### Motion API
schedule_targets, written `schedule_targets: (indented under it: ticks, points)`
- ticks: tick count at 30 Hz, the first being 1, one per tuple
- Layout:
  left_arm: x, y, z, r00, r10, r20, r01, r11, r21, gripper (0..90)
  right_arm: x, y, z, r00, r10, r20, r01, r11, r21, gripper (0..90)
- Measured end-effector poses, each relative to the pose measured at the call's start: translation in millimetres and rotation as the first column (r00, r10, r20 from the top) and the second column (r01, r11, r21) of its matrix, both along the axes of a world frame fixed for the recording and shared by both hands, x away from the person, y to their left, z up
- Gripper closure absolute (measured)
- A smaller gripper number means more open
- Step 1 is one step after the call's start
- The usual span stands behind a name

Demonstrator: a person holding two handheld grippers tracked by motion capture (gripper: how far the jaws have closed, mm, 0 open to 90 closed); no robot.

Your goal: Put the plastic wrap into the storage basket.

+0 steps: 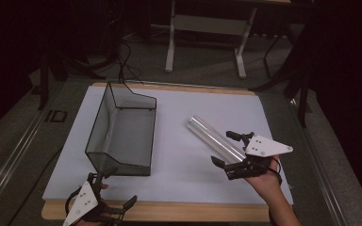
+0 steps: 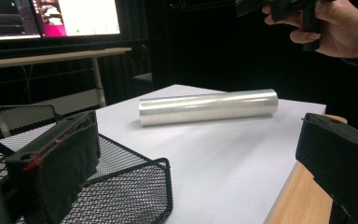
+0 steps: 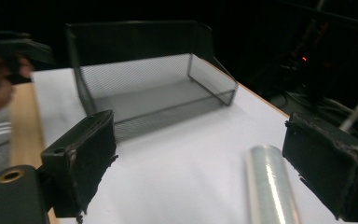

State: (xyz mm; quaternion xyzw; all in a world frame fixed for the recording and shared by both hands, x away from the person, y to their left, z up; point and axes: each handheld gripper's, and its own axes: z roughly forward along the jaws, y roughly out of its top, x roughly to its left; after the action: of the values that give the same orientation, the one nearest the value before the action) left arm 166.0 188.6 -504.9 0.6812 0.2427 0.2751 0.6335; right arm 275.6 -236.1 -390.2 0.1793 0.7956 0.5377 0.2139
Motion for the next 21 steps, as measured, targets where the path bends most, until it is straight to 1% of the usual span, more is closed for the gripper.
schedule_targets:
  ticks: [3, 5, 6, 7, 9, 11, 14, 16, 17, 19, 20, 21]
  points:
    - [-0.4, -0.1, 0.2, 0.9999, 0.009, 0.006, -0.009, 0.9999, 0.007, 0.1, 8.4, -3.1, -0.4, 0.9997, -0.023, 0.002, 0.023, 0.9997, -0.001, 9.5]
    - [-0.6, -0.2, 0.2, 0.9999, 0.009, 0.007, -0.009, 0.9999, 0.007, 0.1, 10.4, -3.9, -0.8, 0.9995, -0.032, 0.003, 0.032, 0.9995, -0.007, 9.5]
    - [-0.5, -0.3, 0.0, 0.9999, 0.008, 0.006, -0.008, 1.0, 0.004, 0.1, 15.0, -5.8, -2.1, 0.9987, -0.05, 0.004, 0.05, 0.9986, -0.014, 9.5]
    - [-0.2, -0.6, -0.2, 1.0, 0.008, 0.002, -0.008, 1.0, 0.003, 0.1, 21.9, -8.5, -5.2, 0.9974, -0.071, -0.012, 0.07, 0.9973, -0.022, 9.5]
    - [0.3, -0.7, -0.5, 1.0, 0.007, -0.001, -0.007, 1.0, 0.004, 0.1, 27.1, -10.0, -8.0, 0.9957, -0.09, -0.021, 0.089, 0.995, -0.044, 9.5]
    - [0.2, -0.8, -0.5, 1.0, 0.008, 0.001, -0.008, 1.0, 0.002, 0.0, 33.1, -12.3, -11.7, 0.9937, -0.107, -0.034, 0.105, 0.9929, -0.056, 9.5]
    - [0.6, -0.8, -0.8, 1.0, 0.002, -0.002, -0.002, 1.0, 0.001, 0.0, 42.1, -16.6, -18.1, 0.9894, -0.128, -0.068, 0.123, 0.9896, -0.074, 9.5]
    - [0.9, -0.9, -1.1, 1.0, -0.001, -0.006, 0.001, 1.0, 0.006, 0.0, 48.5, -19.3, -23.4, 0.9854, -0.139, -0.098, 0.13, 0.9874, -0.089, 9.5]
    - [1.0, -0.9, -1.1, 1.0, -0.002, -0.005, 0.002, 1.0, 0.007, 0.0, 51.5, -20.1, -26.6, 0.983, -0.149, -0.107, 0.139, 0.9854, -0.098, 9.5]
    - [1.0, -1.0, -1.1, 1.0, -0.003, -0.004, 0.003, 1.0, 0.004, 0.0, 56.4, -21.3, -32.9, 0.9773, -0.162, -0.136, 0.146, 0.9814, -0.125, 9.5]
    - [1.0, -1.0, -1.0, 1.0, -0.004, -0.004, 0.004, 1.0, 0.004, 0.0, 59.0, -21.9, -37.0, 0.9746, -0.176, -0.138, 0.157, 0.9776, -0.14, 9.5]
    - [1.0, -1.0, -1.0, 1.0, -0.004, -0.003, 0.004, 1.0, 0.003, 0.0, 60.6, -22.3, -39.3, 0.9719, -0.18, -0.151, 0.158, 0.976, -0.15, 9.5]
